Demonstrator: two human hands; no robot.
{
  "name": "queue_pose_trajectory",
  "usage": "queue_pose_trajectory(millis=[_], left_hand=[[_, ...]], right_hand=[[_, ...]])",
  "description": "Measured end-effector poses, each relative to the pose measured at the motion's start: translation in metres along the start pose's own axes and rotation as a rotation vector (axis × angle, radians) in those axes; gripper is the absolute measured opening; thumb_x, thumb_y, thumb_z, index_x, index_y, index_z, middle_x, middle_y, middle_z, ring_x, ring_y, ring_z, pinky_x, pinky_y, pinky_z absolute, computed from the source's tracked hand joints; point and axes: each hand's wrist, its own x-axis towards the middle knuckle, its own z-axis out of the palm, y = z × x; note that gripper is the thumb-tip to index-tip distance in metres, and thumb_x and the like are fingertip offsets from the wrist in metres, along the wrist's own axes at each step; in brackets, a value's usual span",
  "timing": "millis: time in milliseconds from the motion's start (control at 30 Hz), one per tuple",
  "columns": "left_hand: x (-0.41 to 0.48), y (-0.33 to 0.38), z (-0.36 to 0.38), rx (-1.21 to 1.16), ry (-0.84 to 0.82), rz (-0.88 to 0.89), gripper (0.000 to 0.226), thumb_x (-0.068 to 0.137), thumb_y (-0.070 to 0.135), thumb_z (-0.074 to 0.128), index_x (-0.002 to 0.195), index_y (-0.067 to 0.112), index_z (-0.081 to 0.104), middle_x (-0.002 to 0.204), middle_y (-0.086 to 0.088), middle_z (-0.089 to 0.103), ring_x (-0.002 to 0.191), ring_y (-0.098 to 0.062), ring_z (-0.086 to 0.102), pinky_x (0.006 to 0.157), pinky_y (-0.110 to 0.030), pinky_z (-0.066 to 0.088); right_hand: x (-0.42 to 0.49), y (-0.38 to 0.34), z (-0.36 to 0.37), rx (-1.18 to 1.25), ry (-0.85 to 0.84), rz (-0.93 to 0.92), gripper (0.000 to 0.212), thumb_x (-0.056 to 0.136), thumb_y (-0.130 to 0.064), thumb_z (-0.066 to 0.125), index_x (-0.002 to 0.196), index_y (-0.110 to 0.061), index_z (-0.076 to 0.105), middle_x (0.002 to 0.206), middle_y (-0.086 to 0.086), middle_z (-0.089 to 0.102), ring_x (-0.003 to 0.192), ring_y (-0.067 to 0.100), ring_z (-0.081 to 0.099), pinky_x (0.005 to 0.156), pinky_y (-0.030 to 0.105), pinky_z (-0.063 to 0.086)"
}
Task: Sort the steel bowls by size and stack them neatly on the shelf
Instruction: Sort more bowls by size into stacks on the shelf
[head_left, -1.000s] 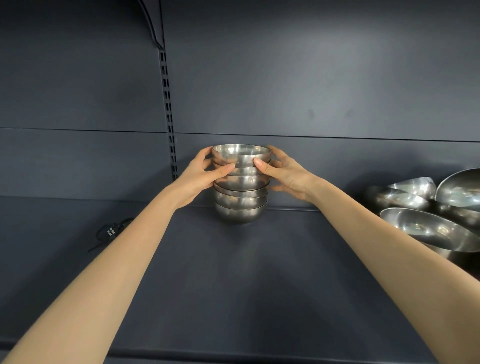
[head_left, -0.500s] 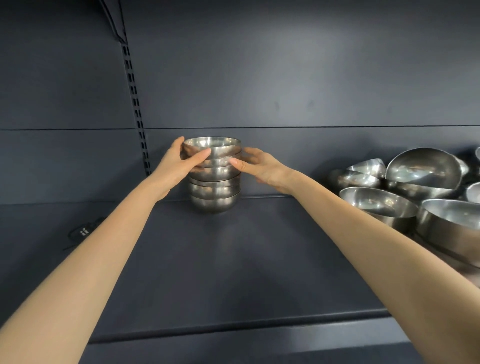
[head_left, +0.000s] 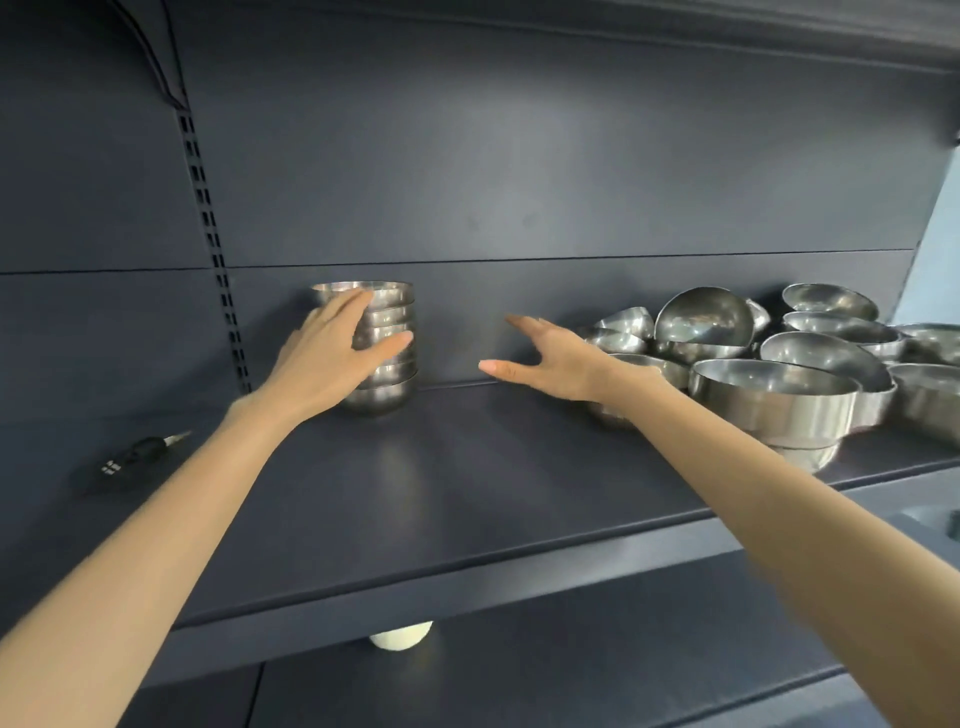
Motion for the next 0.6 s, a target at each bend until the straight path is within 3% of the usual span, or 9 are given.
queue_pose_trajectory(millis=[167,400,600], left_hand=[[-0.021,0.036,0.002,0.139,-0.072,0.035,0.078,0.090,0.063,0.045,0.153,0.023,0.023,0.160,0.009,0.017,0.147,-0.014,0.015,0.115,-0.037,0.017],[-0.056,0.086,-0.007,0.021,-0.148,-0.057,0.083,0.082,0.074,0.043,0.151,0.033,0.021,0.158,0.019,0.017,0.146,-0.010,0.019,0.115,-0.046,0.022],[-0.085,0.132,-0.005,-0.060,-0.085,-0.044,0.078,0.086,0.066,0.049,0.151,0.033,0.022,0.158,0.018,0.019,0.144,-0.009,0.022,0.111,-0.038,0.024]], right_hand=[[-0.040,0.014,-0.030,-0.282,0.060,-0.006,0.095,0.081,-0.075,0.044,0.153,-0.019,0.016,0.160,-0.003,0.016,0.147,0.014,0.015,0.119,0.043,0.016],[-0.093,0.033,-0.071,-0.178,0.102,-0.002,0.098,0.077,-0.079,0.040,0.152,-0.020,0.018,0.158,-0.009,0.020,0.145,0.014,0.022,0.117,0.039,0.021],[-0.140,0.056,-0.098,-0.208,0.160,-0.019,0.097,0.073,-0.080,0.040,0.150,-0.023,0.022,0.157,-0.008,0.025,0.142,0.017,0.028,0.115,0.044,0.024]])
